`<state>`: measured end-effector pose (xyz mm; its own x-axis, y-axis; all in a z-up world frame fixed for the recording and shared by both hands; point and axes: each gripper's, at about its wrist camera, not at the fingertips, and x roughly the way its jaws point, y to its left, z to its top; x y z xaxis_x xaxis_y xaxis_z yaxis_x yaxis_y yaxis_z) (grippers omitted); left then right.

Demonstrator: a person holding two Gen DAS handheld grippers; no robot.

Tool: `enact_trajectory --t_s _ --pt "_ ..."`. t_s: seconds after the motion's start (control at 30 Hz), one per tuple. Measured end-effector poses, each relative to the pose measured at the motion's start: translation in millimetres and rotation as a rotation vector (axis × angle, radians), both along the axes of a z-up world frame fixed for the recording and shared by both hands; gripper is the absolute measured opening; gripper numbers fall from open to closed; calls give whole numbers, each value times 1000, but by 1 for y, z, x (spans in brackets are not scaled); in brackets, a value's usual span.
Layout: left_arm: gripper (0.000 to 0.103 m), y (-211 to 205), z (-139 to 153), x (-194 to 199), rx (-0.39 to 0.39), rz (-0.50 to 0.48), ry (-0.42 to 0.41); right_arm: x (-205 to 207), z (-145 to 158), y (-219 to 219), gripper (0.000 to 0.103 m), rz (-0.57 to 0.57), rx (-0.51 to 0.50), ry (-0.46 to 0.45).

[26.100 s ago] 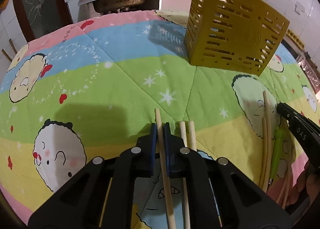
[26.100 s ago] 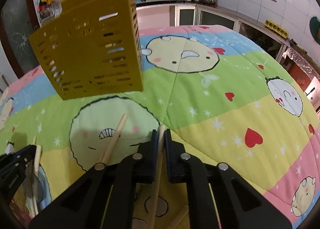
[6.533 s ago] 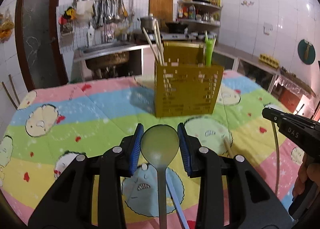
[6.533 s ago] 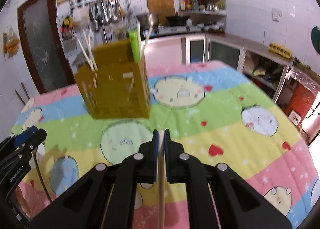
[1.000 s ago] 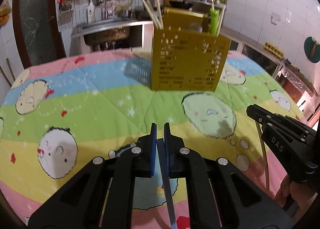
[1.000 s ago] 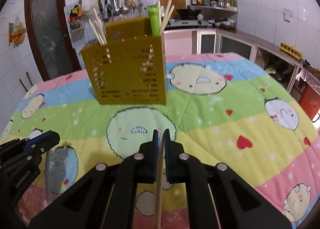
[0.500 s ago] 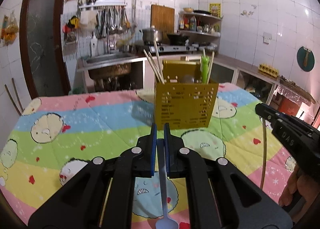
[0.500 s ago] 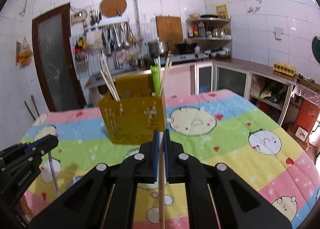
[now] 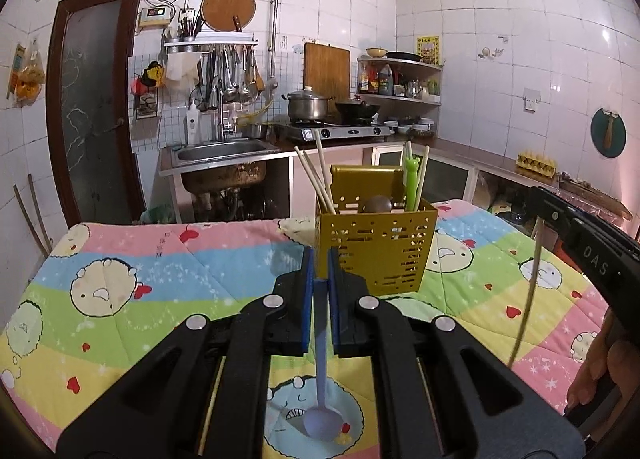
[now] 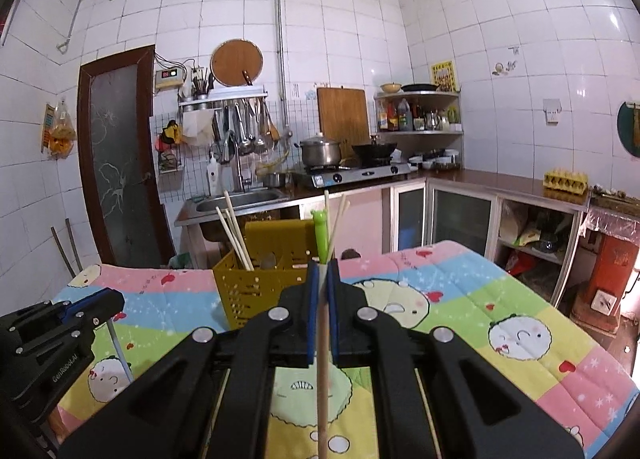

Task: Organize utensils
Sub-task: 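Lift the blue-handled spoon and chopstick and carry both over the holder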

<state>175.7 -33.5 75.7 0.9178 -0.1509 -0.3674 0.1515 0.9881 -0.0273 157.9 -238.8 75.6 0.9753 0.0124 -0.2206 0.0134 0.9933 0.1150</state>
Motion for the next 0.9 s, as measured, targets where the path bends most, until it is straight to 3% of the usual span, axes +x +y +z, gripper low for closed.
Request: enact_trajectory --t_s 0.5,0.67,0.9 --pt "5 0 20 36 -23 -16 -21 37 15 -5 5 1 5 -13" --pt "5 -2 41 52 -27 -18 -48 53 38 -7 5 3 2 -33" --pt "5 -7 96 93 -46 -11 -117 83 94 -8 5 9 -13 -109"
